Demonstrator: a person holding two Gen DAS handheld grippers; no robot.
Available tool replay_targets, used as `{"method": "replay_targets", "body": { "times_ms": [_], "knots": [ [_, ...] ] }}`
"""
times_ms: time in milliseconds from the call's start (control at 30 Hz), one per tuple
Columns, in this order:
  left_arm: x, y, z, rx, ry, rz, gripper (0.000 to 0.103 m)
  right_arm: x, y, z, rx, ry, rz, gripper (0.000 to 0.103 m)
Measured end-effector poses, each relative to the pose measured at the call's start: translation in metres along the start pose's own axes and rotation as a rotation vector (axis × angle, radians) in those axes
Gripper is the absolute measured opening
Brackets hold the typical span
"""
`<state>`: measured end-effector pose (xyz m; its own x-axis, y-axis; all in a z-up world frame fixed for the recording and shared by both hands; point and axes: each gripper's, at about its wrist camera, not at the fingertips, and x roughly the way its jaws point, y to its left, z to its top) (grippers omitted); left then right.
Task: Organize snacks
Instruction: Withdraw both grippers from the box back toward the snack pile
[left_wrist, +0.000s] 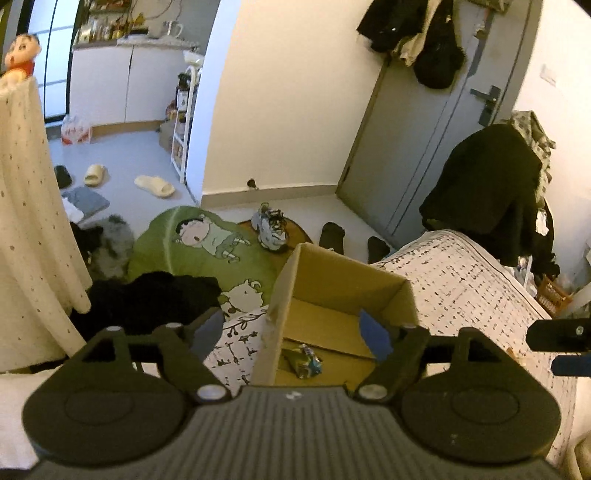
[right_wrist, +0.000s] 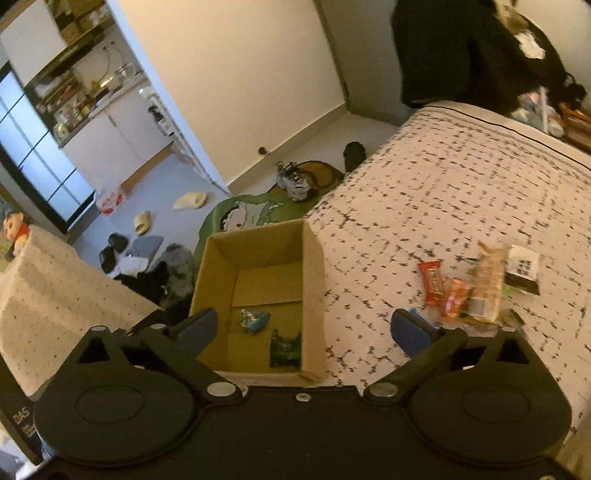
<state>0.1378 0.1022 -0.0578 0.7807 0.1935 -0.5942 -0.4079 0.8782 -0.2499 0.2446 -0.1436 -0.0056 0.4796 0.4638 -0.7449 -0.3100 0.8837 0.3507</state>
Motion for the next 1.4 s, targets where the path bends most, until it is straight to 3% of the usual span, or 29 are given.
{"method": "replay_targets", "body": {
  "times_ms": [267,733,833,933,1400],
  "knots": [
    [-0.018,-0.022,-0.001,0.035,0.011,-0.013,0.087,-0.016,-0.039,-0.012,0.049,0.013,-0.010,0.103],
    [-0.035,-0.053,-0.013,0.080,0.033,-0.058,0.094,-0.053,-0.077,-0.036,0.035,-0.077,-0.118,0.103],
    [-0.036,-0.061,-0.010,0.082,0.030,-0.079,0.095,-0.054,-0.079,-0.037,0.031,-0.084,-0.152,0.103],
    [-0.037,-0.071,-0.007,0.076,0.027,-0.101,0.103,-0.061,-0.094,-0.036,0.091,-0.108,-0.154,0.103],
    [-0.018,-0.119,-0.010,0.142,0.112,-0.261,0.103,-0.050,-0.135,-0.036,0.211,-0.083,-0.173,0.103]
  ]
}}
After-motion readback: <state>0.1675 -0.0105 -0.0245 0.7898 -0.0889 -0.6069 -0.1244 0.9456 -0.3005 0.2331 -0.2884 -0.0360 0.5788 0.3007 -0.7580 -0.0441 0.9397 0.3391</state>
